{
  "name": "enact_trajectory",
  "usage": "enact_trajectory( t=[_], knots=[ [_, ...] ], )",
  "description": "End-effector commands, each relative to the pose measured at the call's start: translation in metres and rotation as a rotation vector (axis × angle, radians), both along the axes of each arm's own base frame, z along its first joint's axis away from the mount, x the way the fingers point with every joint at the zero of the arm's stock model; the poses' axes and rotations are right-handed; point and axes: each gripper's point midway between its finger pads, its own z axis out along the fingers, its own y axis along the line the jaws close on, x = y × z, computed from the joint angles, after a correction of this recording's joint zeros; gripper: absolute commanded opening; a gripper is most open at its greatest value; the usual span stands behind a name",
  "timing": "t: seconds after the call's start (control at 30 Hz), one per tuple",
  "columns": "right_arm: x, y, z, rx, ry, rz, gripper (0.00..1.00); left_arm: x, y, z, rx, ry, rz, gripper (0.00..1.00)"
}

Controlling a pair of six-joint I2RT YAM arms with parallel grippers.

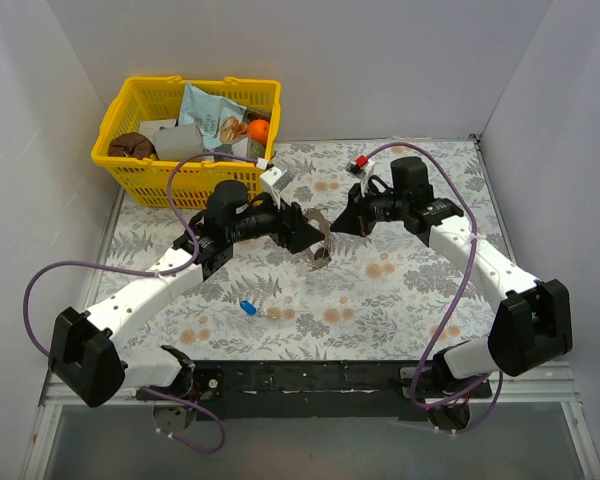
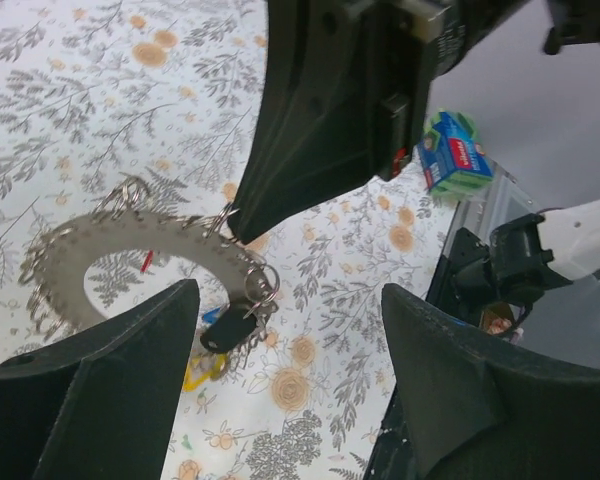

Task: Put the keys on the keyring

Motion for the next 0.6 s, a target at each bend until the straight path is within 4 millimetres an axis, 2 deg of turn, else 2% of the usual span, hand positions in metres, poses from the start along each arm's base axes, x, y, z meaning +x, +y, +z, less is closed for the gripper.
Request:
enact_trajectory(
  t=[0.0,0.13,0.23,0.33,0.57],
  knots=[
    [-0.013,0.01,0.051,0.114,-0.152,0.147,0.01,-0.025,-0.002,0.041,-0.098,-0.145,-0.121,0.72],
    [-0.025,0.013,0.063,0.163,-0.18,0.215,0.01,-0.037,-0.002,0.055,-0.13,-0.199,-0.181,0.68],
    [-0.037,0.016,0.074,0.214,-0.191,0.284,0.01,-0.046,-0.003,0.064,-0.148,-0.224,-0.234,0.59],
    [-0.047,0.016,0.082,0.249,-0.213,0.335,0.01,-0.056,-0.005,0.066,-0.157,-0.232,-0.297,0.58],
    [-0.064,0.014,0.089,0.294,-0.22,0.404,0.01,-0.066,-0.011,0.055,-0.151,-0.192,-0.408,0.57]
  ],
)
